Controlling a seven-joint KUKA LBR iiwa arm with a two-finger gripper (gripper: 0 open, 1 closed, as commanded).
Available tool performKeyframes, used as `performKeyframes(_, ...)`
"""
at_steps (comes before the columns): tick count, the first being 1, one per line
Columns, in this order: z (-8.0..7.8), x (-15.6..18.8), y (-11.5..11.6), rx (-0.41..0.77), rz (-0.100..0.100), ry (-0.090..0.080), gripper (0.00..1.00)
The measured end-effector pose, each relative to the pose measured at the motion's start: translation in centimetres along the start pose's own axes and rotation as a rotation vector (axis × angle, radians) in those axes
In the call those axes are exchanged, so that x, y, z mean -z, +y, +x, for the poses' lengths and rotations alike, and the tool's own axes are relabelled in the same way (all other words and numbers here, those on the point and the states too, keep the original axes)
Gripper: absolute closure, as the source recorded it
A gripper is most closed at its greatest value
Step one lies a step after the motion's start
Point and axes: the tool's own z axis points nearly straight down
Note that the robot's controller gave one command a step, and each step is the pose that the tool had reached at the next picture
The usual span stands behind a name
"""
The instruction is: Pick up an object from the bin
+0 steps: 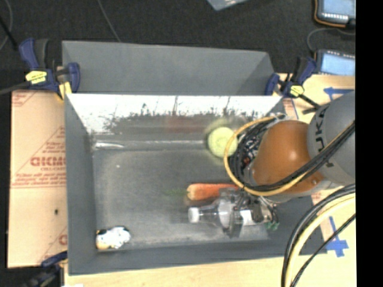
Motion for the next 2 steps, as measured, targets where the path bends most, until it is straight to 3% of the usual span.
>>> performKeyframes(2, 0.1, 1.7, 0.0, 0.002, -0.001, 0.006, 1.00)
